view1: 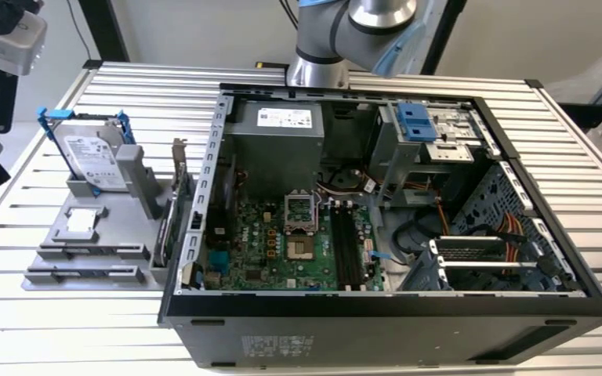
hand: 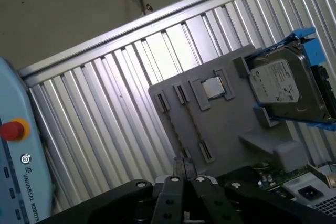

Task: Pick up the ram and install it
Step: 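Pick up the ram and move it above insertion slot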

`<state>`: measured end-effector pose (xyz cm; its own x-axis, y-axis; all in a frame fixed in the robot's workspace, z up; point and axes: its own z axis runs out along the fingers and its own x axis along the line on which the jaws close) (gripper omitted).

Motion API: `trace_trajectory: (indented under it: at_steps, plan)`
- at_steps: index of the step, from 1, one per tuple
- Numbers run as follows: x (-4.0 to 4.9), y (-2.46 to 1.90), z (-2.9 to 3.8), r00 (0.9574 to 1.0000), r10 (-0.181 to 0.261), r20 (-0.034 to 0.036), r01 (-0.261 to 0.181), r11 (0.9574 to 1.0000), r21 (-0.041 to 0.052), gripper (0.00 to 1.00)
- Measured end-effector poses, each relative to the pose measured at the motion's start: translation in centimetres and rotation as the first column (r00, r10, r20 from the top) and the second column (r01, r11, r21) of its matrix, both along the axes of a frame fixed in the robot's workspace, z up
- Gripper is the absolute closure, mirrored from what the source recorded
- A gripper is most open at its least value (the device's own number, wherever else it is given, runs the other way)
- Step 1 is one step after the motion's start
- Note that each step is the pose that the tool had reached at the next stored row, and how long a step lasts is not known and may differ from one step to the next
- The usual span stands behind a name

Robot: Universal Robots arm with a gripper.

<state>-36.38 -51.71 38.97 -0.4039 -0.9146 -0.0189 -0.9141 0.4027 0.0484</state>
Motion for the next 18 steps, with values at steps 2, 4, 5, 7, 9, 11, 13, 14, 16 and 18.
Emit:
trace_trajectory:
  at_steps: [2, 4, 5, 7, 9, 11, 13, 14, 16, 18]
  plan:
    - [0.00, 0.00, 0.00, 1.0000, 0.009, 0.0000, -0.009, 1.0000, 0.0000, 1.00]
    - [0.00, 0.00, 0.00, 0.9998, 0.017, 0.0000, -0.017, 0.9998, 0.0000, 1.00]
    - [0.00, 0.00, 0.00, 0.9998, 0.022, 0.0000, -0.022, 0.9998, 0.0000, 1.00]
    - [-0.01, 0.00, 0.00, 0.9995, 0.030, 0.0000, -0.030, 0.9995, 0.0000, 1.00]
    - [-0.01, 0.00, 0.00, 0.9993, 0.038, 0.0000, -0.038, 0.9993, 0.0000, 1.00]
    - [-0.01, 0.00, 0.00, 0.9990, 0.044, 0.0001, -0.044, 0.9990, 0.0000, 1.00]
    - [-0.01, 0.00, 0.00, 0.9987, 0.050, 0.0000, -0.050, 0.9987, 0.0000, 1.00]
    - [-0.01, 0.00, 0.00, 0.9986, 0.053, 0.0000, -0.053, 0.9986, 0.0000, 1.00]
    - [-0.01, 0.00, 0.00, 0.9983, 0.059, 0.0000, -0.059, 0.9983, 0.0000, 1.00]
    - [-0.01, 0.00, 0.00, 0.9979, 0.065, 0.0000, -0.065, 0.9979, -0.0001, 1.00]
